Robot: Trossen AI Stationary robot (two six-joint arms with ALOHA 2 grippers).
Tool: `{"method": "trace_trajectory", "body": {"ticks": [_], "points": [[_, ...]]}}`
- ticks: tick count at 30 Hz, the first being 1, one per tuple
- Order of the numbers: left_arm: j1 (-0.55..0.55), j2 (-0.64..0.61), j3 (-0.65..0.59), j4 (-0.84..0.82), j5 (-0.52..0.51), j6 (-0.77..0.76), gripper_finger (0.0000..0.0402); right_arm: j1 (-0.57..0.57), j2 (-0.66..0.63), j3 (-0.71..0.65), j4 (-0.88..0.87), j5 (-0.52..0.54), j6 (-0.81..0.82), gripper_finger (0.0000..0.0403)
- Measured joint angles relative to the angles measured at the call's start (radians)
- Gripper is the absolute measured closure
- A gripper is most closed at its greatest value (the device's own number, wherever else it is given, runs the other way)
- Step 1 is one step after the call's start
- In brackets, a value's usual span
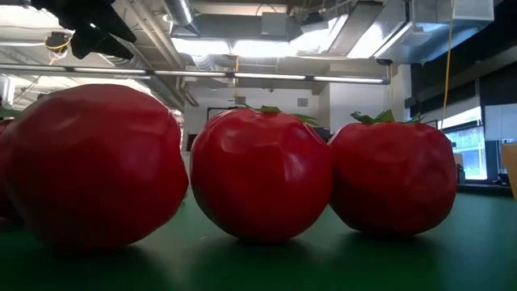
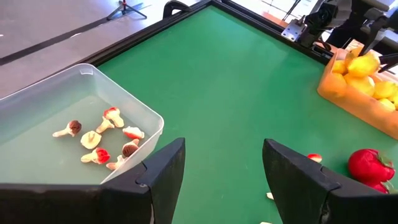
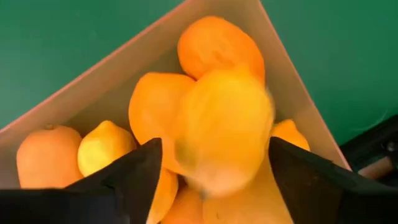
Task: Sort produce into baskets
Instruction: Put the lemon into the orange bin, then put the tomato into the pink bin
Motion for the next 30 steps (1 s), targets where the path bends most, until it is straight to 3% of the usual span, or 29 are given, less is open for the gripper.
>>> {"method": "trace_trajectory", "body": {"ticks": [6, 19, 30], "points": [[0.000, 0.000, 0.000, 0.000, 0.000, -0.001, 0.0192, 0.000, 0.000, 0.000, 0.002, -0.033, 0.000, 0.0085], [0.000, 0.000, 0.000, 0.000, 0.000, 0.008, 0.0192, 0.000, 0.000, 0.000, -0.003, -0.199, -0.006, 0.0084], [0.000, 0.000, 0.000, 0.000, 0.000, 0.007, 0.0192, -0.076, -0.006, 0.036, 0.000, -0.204, -0.060, 0.0084]]}}
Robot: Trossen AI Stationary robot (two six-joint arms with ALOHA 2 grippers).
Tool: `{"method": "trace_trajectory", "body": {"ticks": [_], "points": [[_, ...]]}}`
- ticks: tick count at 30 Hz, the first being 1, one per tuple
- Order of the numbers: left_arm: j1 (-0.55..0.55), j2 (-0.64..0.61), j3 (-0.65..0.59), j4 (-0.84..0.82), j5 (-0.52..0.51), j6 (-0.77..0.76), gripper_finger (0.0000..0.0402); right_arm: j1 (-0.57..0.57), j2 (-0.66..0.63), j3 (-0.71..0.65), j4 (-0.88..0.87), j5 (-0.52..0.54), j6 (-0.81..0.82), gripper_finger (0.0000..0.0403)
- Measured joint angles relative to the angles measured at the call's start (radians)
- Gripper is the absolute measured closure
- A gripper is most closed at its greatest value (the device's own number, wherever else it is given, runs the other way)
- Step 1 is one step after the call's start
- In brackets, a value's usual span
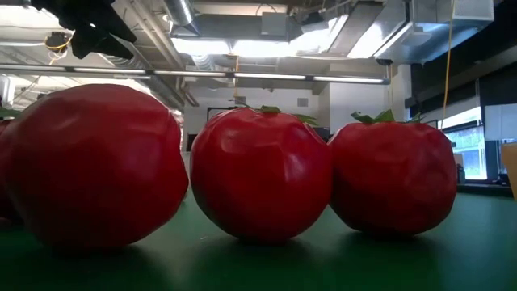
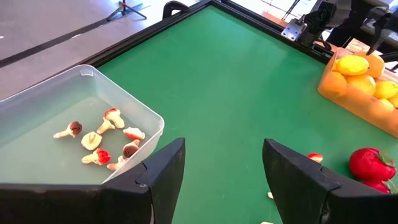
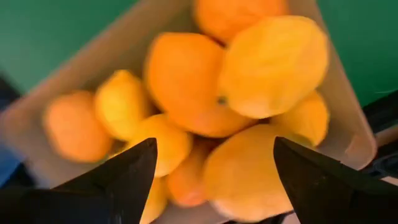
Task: Sort produce into baskets
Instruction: Put the tomato into the pink bin
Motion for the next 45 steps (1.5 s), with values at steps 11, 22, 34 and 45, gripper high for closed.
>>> {"method": "trace_trajectory", "body": {"ticks": [11, 22, 34, 45], "points": [[0.000, 0.000, 0.000, 0.000, 0.000, -0.018, 0.0192, -0.017, -0.001, 0.343, -0.071, 0.330, -0.235, 0.0084], [0.000, 0.000, -0.087, 0.045, 0.011, -0.028, 0.0192, -0.263, 0.016, 0.353, -0.043, 0.797, -0.474, 0.0084], [0.000, 0.005, -0.154, 0.139, 0.025, -0.071, 0.0192, -0.505, 0.037, 0.185, 0.549, 0.682, -1.031, 0.0084], [0.000, 0.005, -0.154, 0.282, 0.139, 0.068, 0.0192, -0.607, 0.043, 0.006, 1.072, 0.656, -1.212, 0.0084]]}}
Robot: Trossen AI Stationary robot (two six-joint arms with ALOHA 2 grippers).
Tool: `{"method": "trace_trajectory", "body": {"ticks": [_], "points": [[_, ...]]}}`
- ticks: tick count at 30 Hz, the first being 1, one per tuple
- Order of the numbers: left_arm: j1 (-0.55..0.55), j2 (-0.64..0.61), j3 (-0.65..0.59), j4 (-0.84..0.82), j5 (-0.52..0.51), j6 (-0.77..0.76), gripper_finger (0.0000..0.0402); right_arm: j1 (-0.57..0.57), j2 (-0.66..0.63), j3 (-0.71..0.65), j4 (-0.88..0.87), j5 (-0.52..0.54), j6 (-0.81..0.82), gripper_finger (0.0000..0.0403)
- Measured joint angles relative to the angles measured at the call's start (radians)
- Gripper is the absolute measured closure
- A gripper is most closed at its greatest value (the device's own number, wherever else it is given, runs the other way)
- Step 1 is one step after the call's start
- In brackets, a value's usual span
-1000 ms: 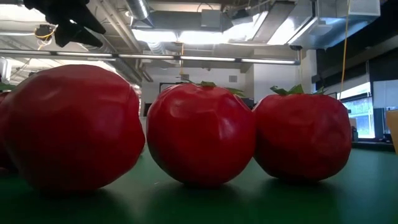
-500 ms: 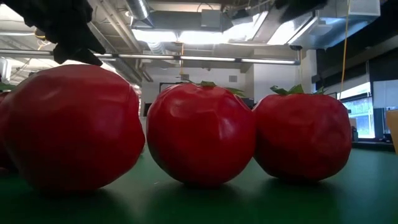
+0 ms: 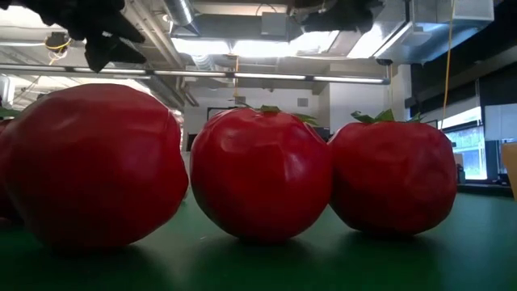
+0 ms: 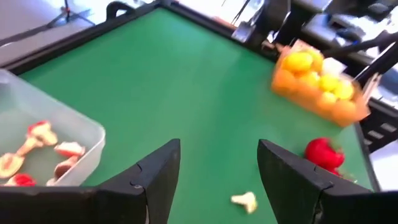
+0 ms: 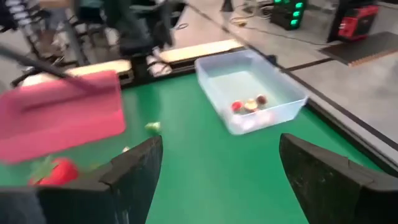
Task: Sort produce into baskets
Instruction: Put the tomato into the pink bin
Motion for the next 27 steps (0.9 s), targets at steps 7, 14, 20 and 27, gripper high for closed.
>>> {"method": "trace_trajectory", "body": {"ticks": [7, 14, 20, 27], "points": [[0.000, 0.000, 0.000, 0.051, 0.007, 0.069, 0.0192, -0.044, 0.033, -0.003, 0.154, 0.001, 0.006, 0.0084], [0.000, 0.000, 0.000, 0.066, 0.006, 0.052, 0.0192, -0.103, 0.132, -0.002, 0.288, -0.049, -0.034, 0.0084], [0.000, 0.001, 0.000, 0.070, 0.005, 0.050, 0.0192, -0.118, 0.190, -0.002, 0.373, -0.123, -0.019, 0.0084], [0.000, 0.005, 0.000, 0.070, -0.039, 0.049, 0.0192, -0.116, 0.215, -0.002, 0.363, -0.124, -0.019, 0.0084]]}}
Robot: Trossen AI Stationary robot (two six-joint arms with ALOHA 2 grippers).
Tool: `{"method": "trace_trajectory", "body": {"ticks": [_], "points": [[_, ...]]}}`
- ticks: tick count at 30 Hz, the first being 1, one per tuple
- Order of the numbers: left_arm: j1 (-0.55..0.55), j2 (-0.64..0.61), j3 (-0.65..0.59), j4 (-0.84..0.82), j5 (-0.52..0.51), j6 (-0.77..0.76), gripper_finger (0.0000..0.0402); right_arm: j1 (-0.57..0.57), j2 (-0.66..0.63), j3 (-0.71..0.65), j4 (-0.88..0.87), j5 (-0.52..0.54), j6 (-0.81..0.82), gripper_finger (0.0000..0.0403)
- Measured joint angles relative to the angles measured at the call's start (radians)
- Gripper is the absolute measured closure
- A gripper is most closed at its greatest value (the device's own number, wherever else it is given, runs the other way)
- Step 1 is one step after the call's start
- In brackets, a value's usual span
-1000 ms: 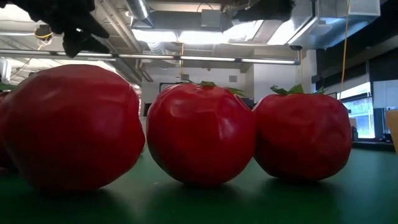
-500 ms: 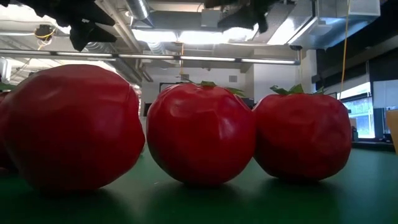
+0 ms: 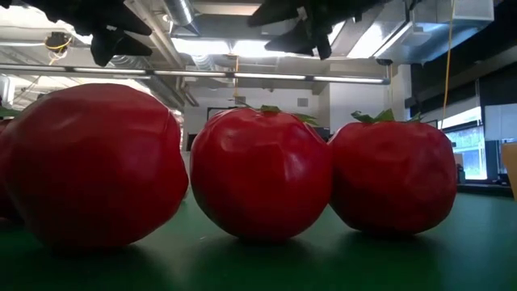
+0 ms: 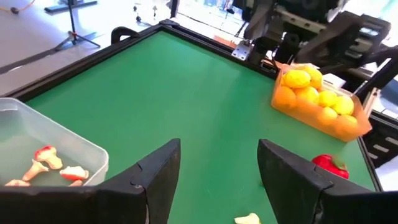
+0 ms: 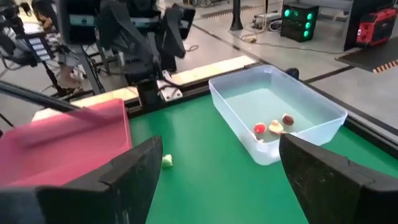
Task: Sort produce into baskets
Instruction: Put the tomato into the pink bin
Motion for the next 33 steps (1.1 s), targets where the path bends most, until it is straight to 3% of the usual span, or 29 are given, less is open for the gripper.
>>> {"method": "trace_trajectory", "body": {"ticks": [9, 16, 26, 33], "points": [[0.000, 0.039, 0.000, 0.002, -0.087, 0.018, 0.0192, -0.077, 0.015, 0.000, 0.026, -0.058, -0.048, 0.0084], [0.000, 0.057, 0.000, 0.016, -0.089, 0.035, 0.0192, -0.098, 0.015, 0.000, -0.079, -0.108, -0.001, 0.0084], [0.000, 0.057, 0.000, 0.014, -0.089, 0.059, 0.0192, -0.097, 0.030, 0.000, -0.078, -0.167, 0.105, 0.0084], [0.000, 0.057, 0.000, 0.018, -0.089, 0.068, 0.0192, -0.097, 0.030, 0.000, -0.087, -0.278, 0.055, 0.0084]]}}
